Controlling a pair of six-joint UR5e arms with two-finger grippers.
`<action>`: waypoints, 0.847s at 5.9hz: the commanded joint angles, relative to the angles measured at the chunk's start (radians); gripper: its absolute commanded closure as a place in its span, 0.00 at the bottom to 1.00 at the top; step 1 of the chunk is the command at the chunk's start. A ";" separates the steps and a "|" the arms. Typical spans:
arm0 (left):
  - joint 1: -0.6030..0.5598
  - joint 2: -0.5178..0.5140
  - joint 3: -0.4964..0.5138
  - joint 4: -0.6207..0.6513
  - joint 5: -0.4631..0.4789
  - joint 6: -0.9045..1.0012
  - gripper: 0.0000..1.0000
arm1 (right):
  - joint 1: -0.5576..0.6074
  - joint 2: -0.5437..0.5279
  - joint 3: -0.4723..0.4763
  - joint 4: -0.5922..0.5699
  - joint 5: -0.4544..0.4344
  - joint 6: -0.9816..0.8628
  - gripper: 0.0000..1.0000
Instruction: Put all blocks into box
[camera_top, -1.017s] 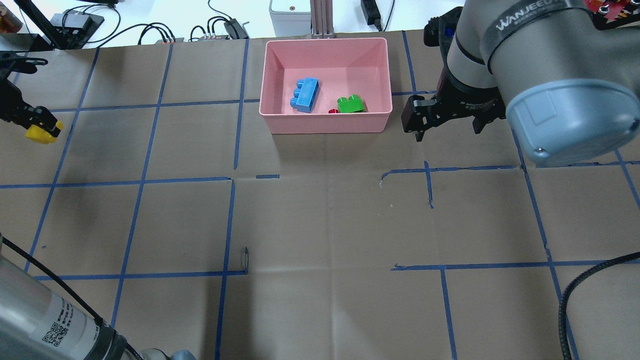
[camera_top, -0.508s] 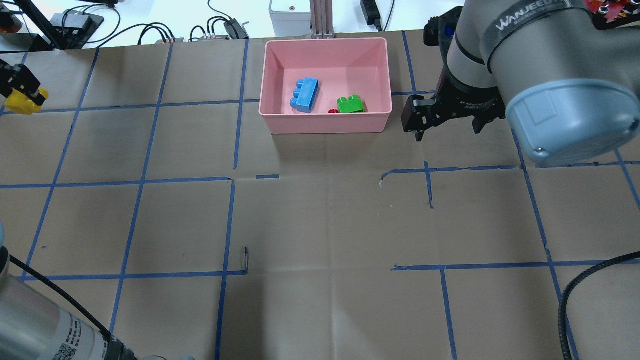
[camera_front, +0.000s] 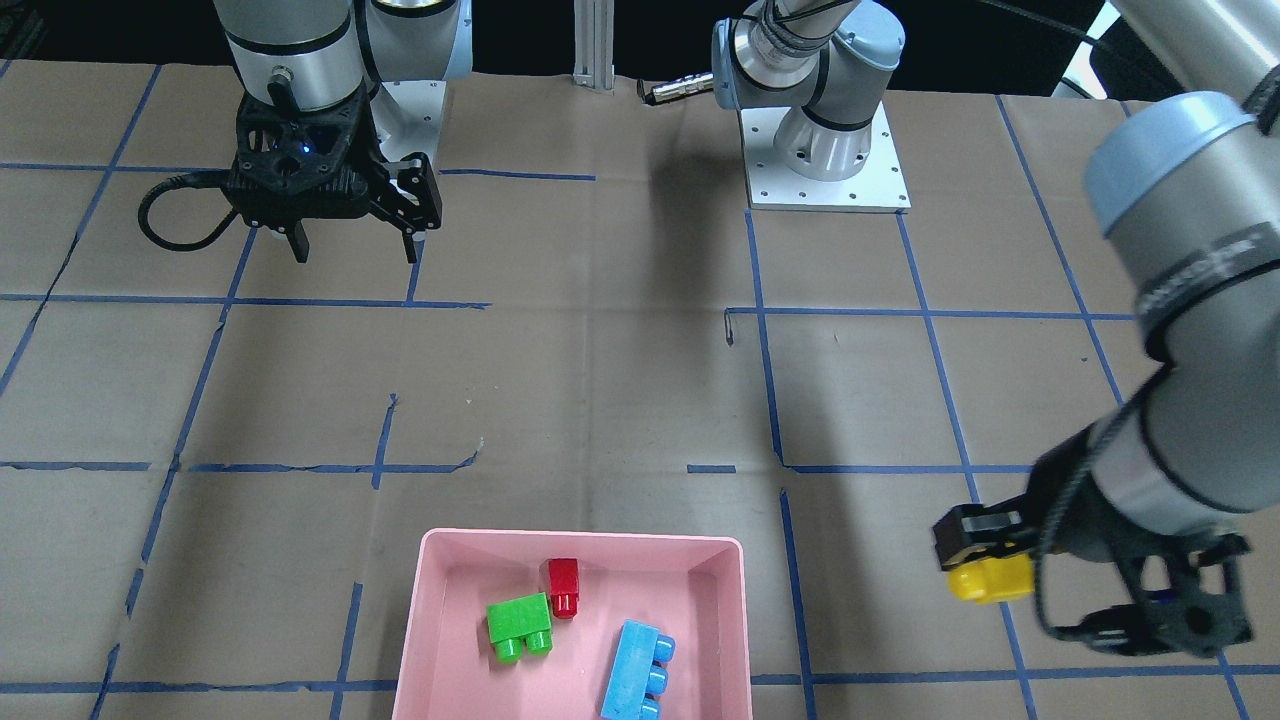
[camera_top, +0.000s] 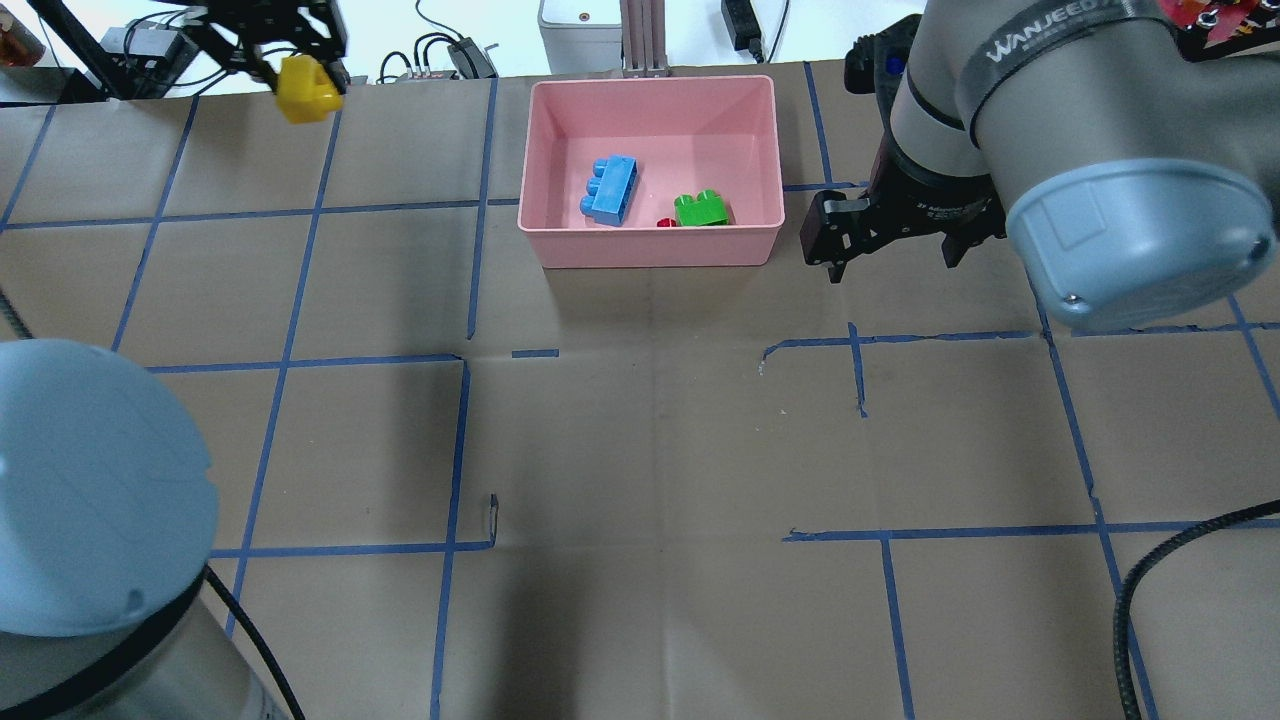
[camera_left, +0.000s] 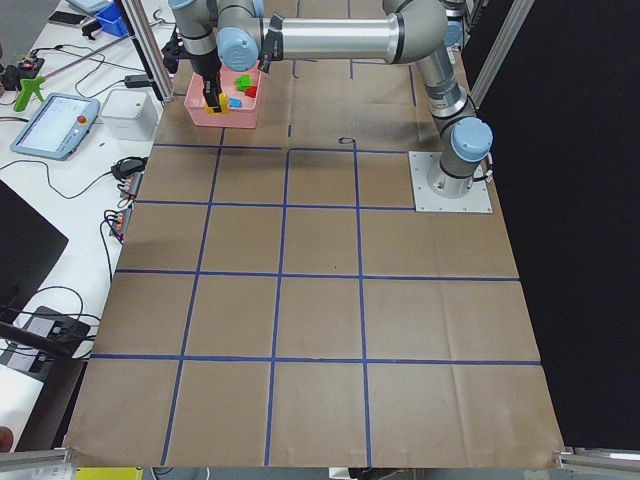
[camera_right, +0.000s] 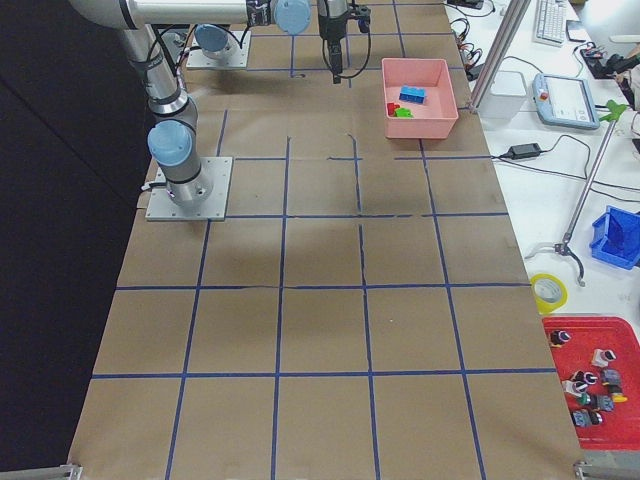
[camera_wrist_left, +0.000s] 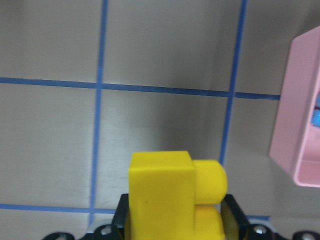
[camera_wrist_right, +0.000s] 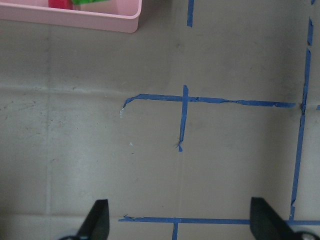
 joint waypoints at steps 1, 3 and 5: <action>-0.174 -0.122 0.074 0.099 -0.034 -0.243 0.89 | -0.001 0.001 0.001 -0.001 0.000 0.000 0.00; -0.231 -0.264 0.102 0.264 -0.032 -0.314 0.89 | -0.001 0.003 -0.001 -0.004 0.000 0.000 0.00; -0.236 -0.319 0.085 0.299 -0.022 -0.316 0.59 | -0.001 0.004 -0.003 -0.005 0.000 0.000 0.00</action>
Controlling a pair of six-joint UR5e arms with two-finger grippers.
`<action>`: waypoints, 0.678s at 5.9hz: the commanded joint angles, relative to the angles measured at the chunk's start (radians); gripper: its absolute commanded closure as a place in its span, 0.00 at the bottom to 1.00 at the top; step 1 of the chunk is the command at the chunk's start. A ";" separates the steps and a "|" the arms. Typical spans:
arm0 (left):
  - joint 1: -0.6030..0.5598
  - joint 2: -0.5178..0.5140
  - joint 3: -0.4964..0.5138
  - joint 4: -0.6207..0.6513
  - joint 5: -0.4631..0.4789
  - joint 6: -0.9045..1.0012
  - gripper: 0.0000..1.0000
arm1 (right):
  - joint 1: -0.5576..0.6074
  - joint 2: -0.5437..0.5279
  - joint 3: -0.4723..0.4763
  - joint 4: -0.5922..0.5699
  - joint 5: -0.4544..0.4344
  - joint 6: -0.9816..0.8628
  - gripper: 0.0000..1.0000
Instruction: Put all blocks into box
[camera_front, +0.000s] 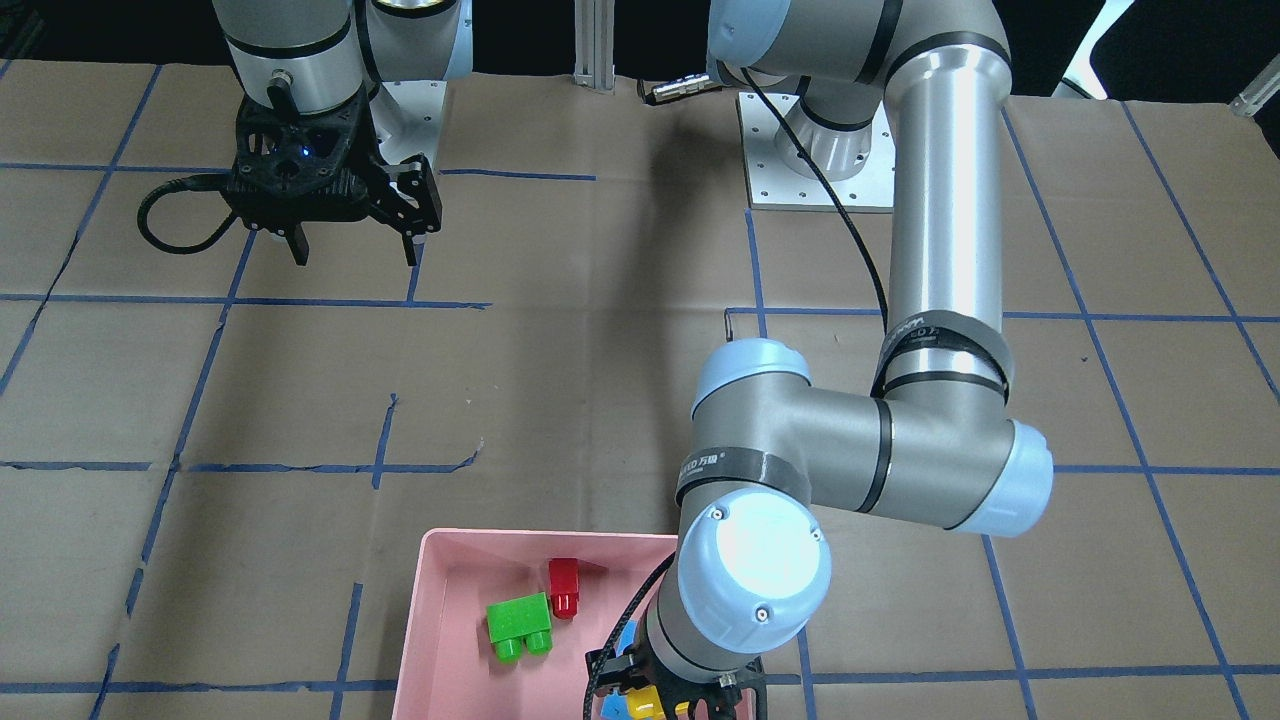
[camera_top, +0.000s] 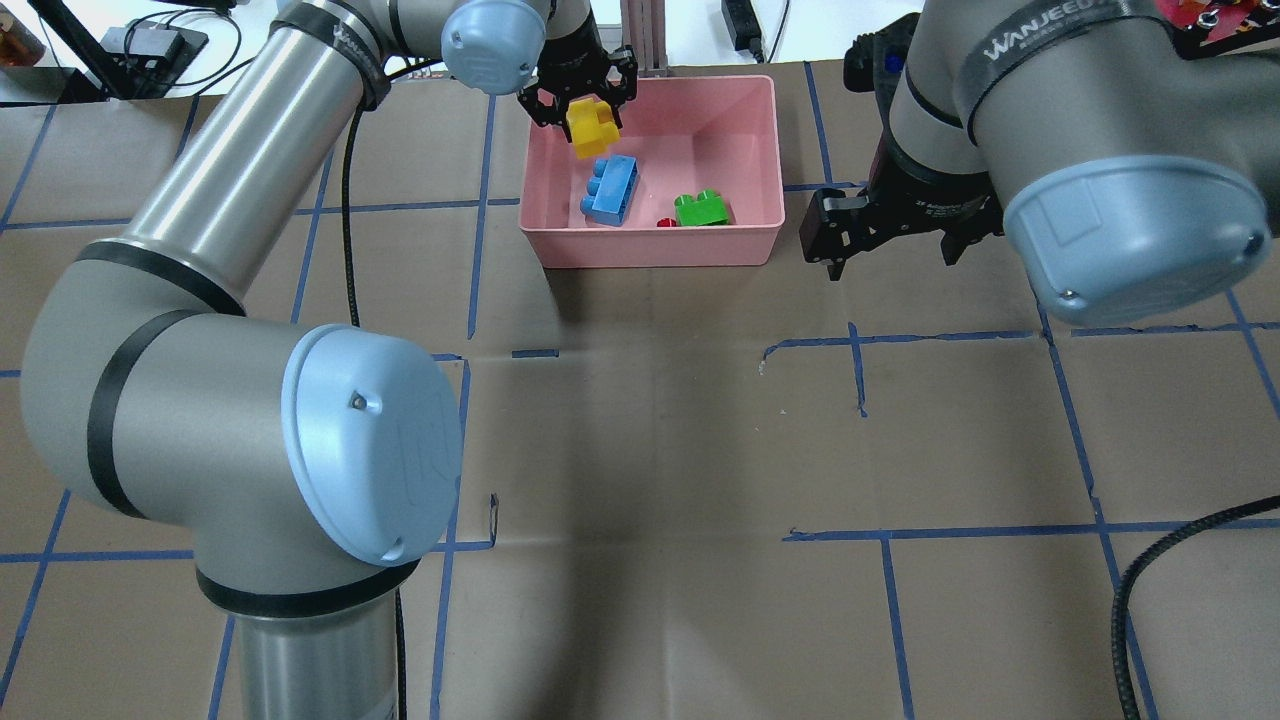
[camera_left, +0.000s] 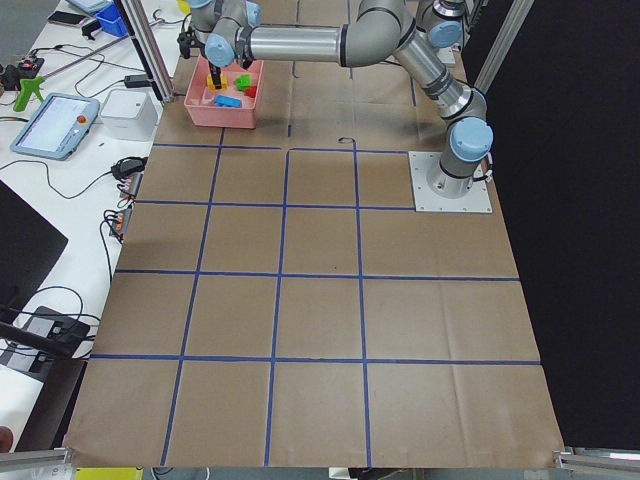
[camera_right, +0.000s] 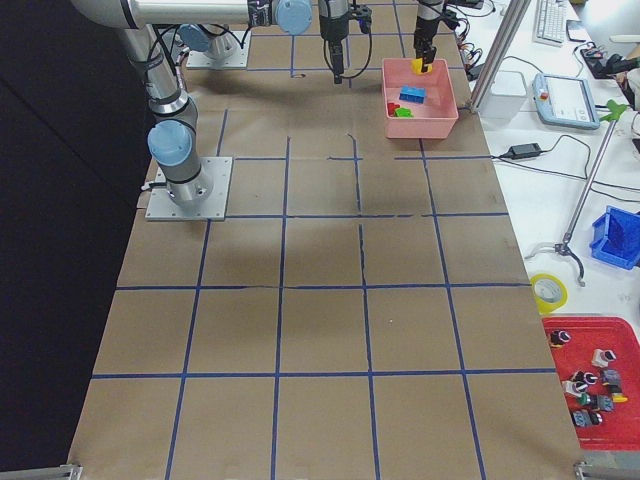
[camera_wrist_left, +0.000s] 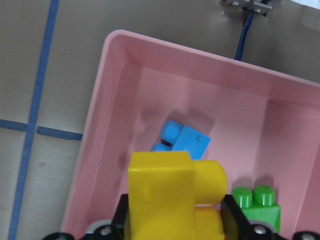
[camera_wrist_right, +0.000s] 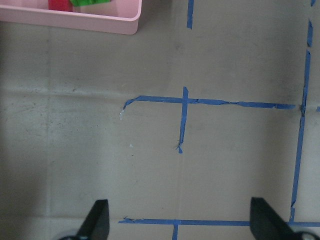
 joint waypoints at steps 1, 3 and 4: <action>-0.004 -0.015 -0.013 0.014 0.004 0.001 0.04 | 0.000 0.000 0.003 0.002 -0.005 0.000 0.00; 0.004 0.072 -0.021 -0.006 0.004 0.014 0.02 | 0.000 -0.007 0.013 0.003 -0.008 0.003 0.00; 0.019 0.156 -0.045 -0.070 0.007 0.072 0.02 | 0.000 -0.007 0.012 0.002 -0.003 0.002 0.00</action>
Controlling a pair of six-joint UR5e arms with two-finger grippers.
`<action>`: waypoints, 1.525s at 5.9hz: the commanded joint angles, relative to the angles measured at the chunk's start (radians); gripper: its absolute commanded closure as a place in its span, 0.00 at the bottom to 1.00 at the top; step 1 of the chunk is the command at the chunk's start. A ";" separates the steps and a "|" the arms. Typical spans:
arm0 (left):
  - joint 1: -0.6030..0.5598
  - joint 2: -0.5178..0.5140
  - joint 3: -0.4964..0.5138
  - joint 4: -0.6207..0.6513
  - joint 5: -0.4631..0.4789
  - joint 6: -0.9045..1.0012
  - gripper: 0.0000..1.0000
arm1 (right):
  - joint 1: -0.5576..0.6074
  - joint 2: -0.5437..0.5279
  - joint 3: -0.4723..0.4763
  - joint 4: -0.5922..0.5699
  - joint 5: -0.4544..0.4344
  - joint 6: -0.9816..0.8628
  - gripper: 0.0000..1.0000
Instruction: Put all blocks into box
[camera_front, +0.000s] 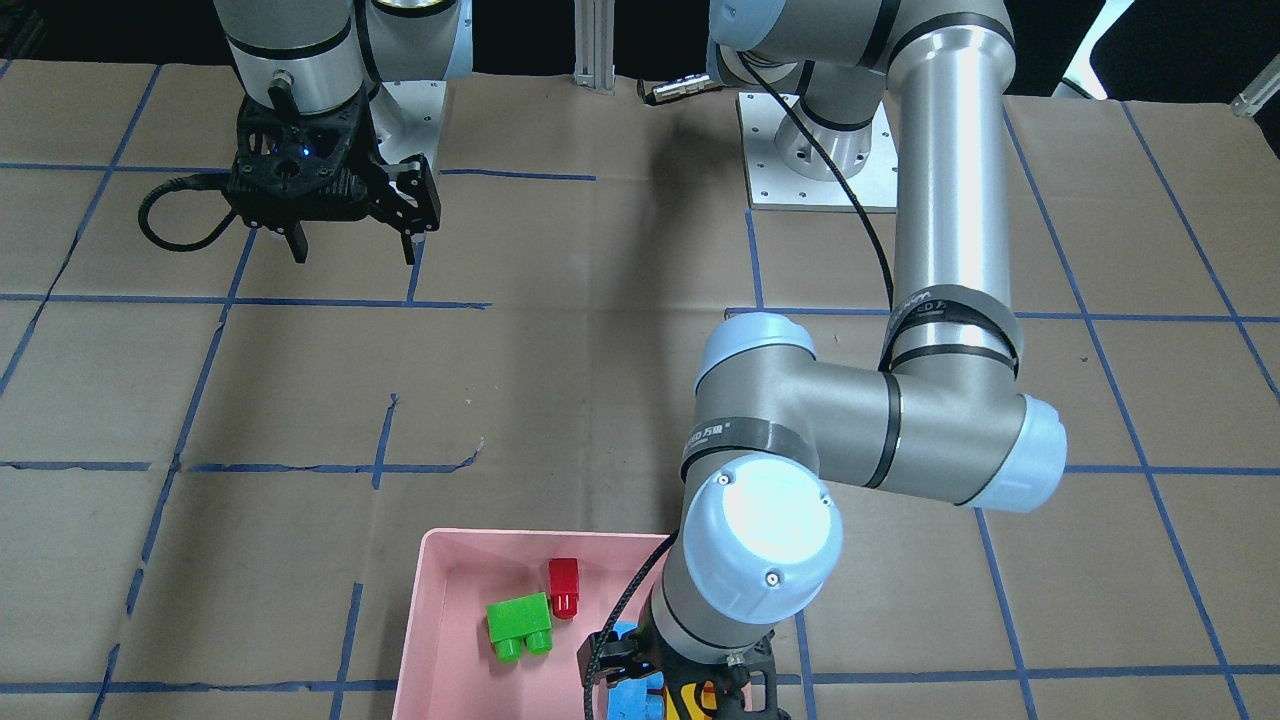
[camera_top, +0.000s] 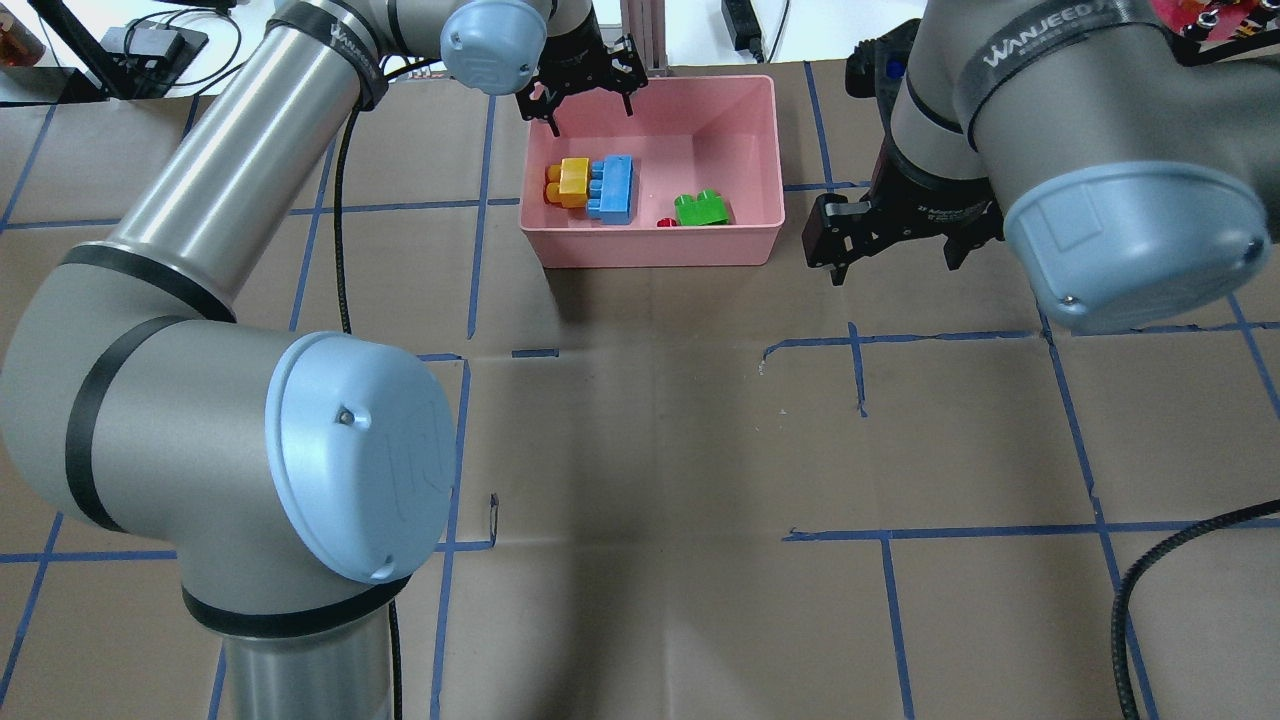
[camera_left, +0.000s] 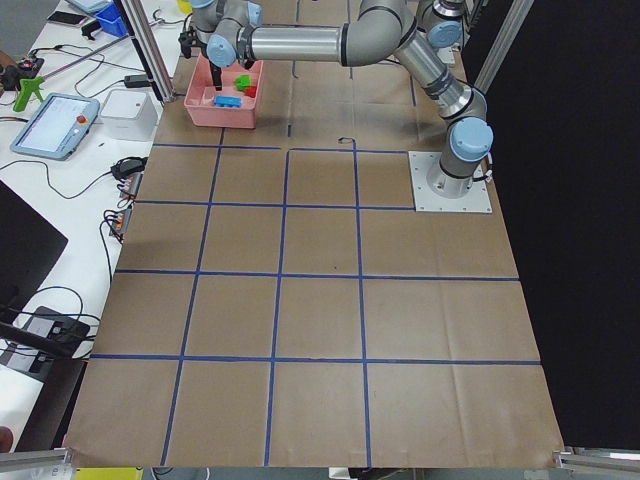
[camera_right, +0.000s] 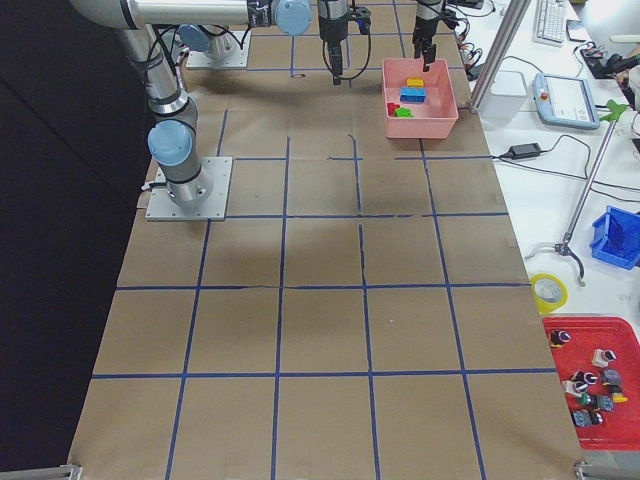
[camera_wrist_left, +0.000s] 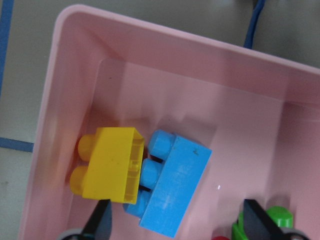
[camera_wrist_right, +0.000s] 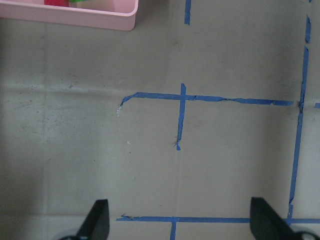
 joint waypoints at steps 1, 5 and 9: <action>0.056 0.180 -0.081 -0.139 0.002 0.140 0.02 | 0.000 -0.001 -0.002 -0.001 0.005 -0.001 0.00; 0.154 0.645 -0.539 -0.190 0.148 0.417 0.02 | 0.000 -0.004 0.006 0.004 0.006 0.004 0.00; 0.181 0.737 -0.575 -0.243 0.067 0.431 0.03 | 0.000 -0.002 0.009 -0.001 0.005 0.004 0.00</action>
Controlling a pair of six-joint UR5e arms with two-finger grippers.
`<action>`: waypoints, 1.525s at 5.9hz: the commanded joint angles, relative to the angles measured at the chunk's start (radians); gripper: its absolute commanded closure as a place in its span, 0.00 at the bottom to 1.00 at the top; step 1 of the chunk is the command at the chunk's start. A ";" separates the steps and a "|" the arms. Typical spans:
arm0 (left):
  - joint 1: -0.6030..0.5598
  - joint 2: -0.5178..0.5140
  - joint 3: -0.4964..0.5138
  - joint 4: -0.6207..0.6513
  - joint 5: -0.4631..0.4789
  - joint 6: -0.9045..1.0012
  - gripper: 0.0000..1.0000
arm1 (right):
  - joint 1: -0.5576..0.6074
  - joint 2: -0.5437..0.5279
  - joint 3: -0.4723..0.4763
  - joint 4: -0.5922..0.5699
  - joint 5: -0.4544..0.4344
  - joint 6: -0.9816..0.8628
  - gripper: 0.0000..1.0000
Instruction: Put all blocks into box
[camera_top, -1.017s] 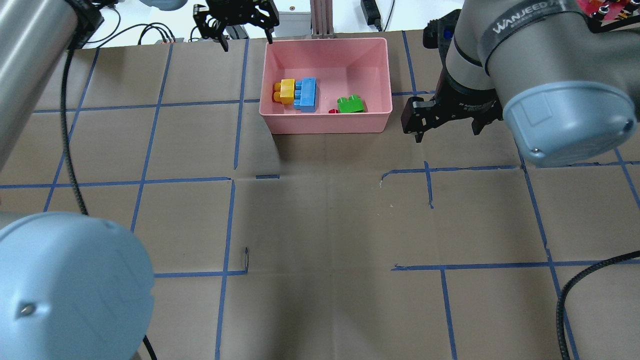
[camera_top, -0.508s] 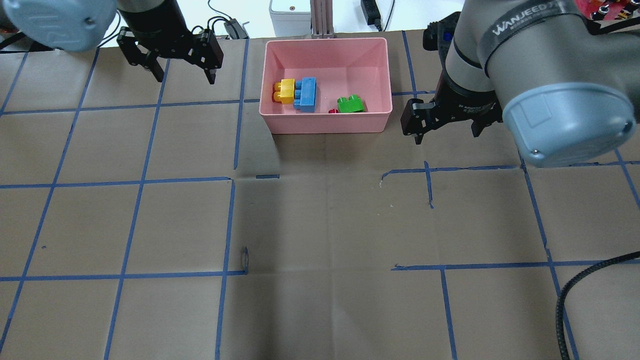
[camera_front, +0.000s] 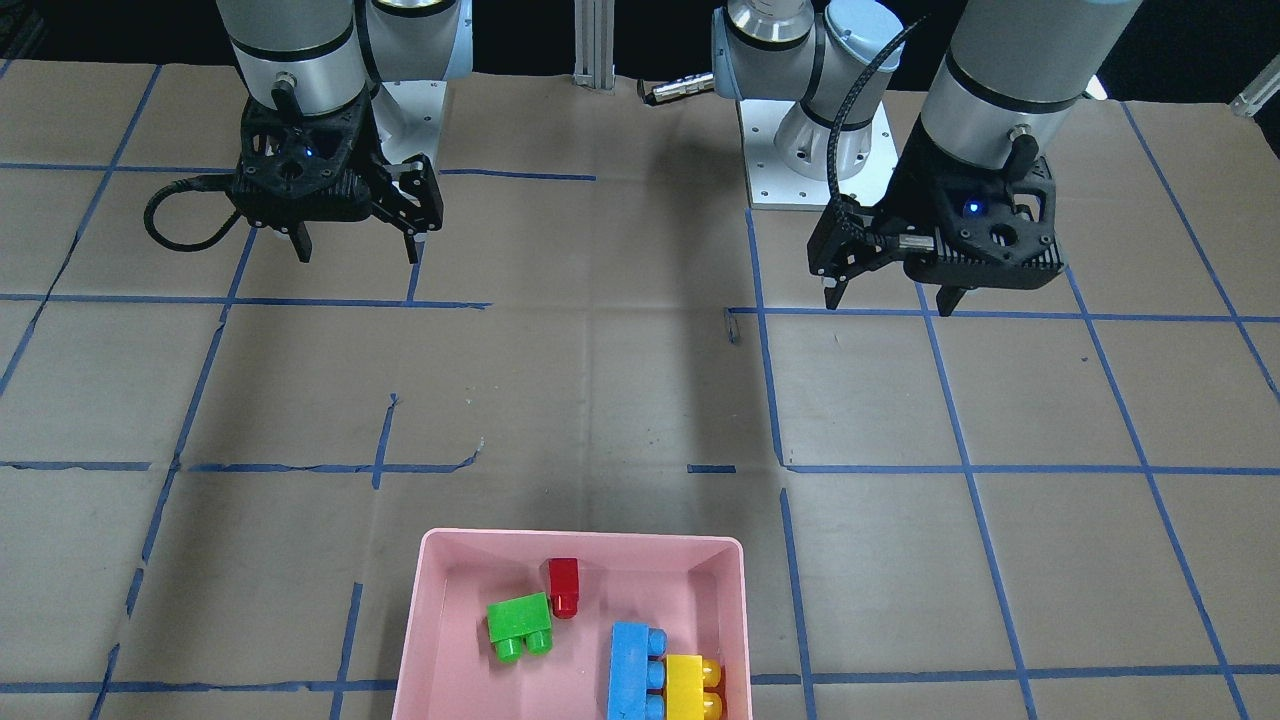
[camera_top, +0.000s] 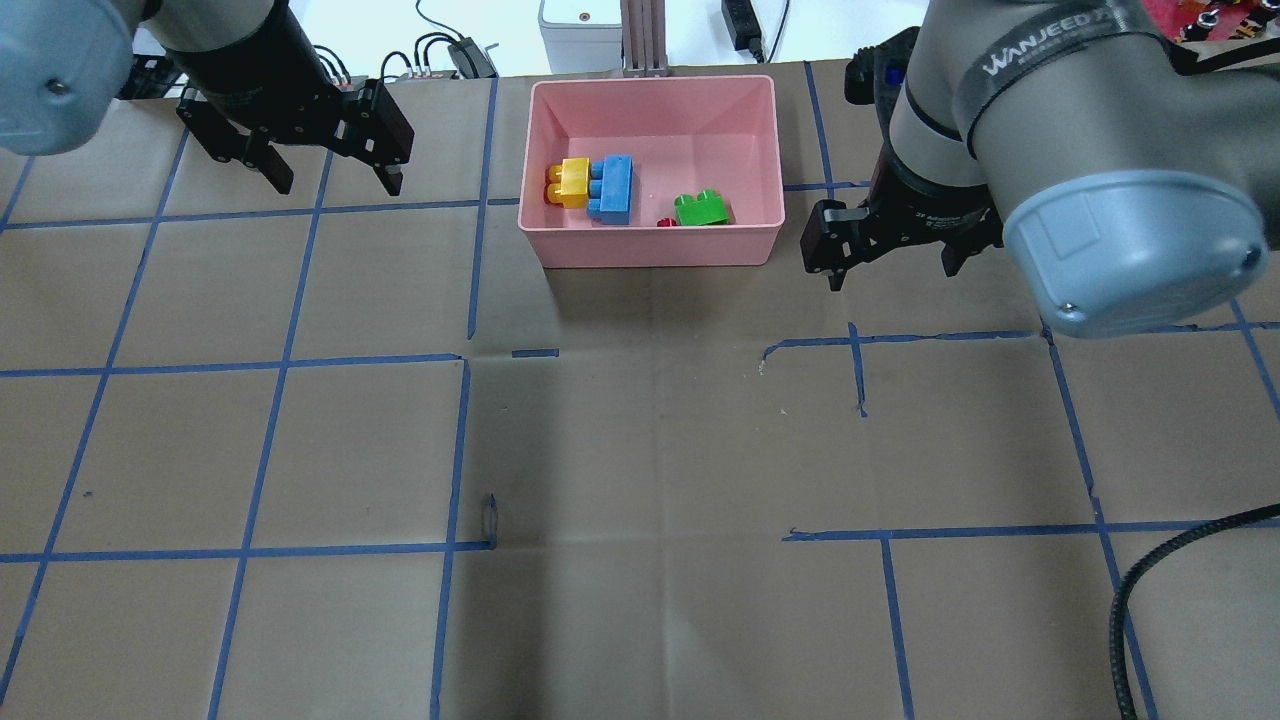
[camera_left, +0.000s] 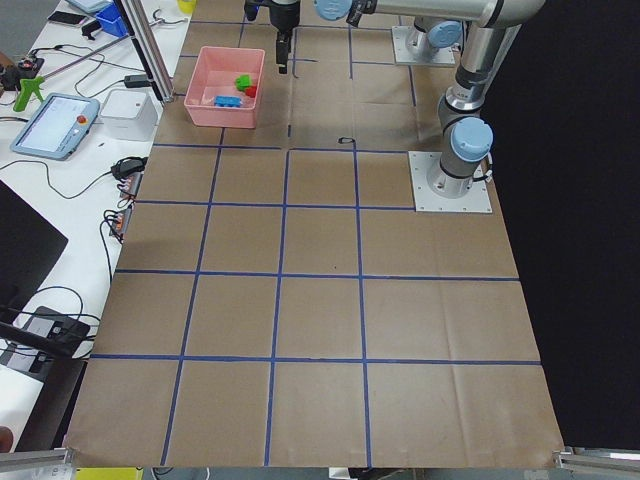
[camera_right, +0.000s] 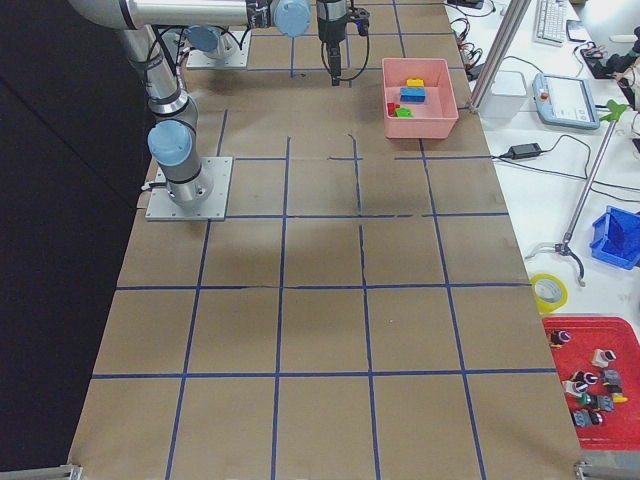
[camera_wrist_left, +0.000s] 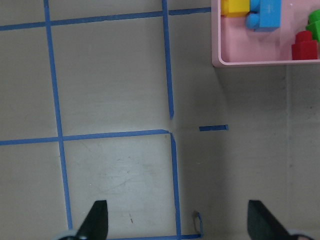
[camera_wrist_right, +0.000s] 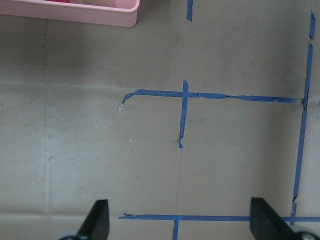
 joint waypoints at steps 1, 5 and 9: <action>0.001 0.009 -0.001 -0.009 -0.009 0.001 0.03 | 0.000 0.000 0.002 0.000 -0.001 0.000 0.00; 0.002 0.008 -0.012 -0.009 -0.009 0.001 0.03 | -0.001 0.000 0.022 -0.002 -0.001 -0.002 0.00; 0.001 0.011 -0.012 -0.009 -0.009 0.000 0.02 | -0.003 -0.001 0.084 -0.063 -0.006 -0.002 0.00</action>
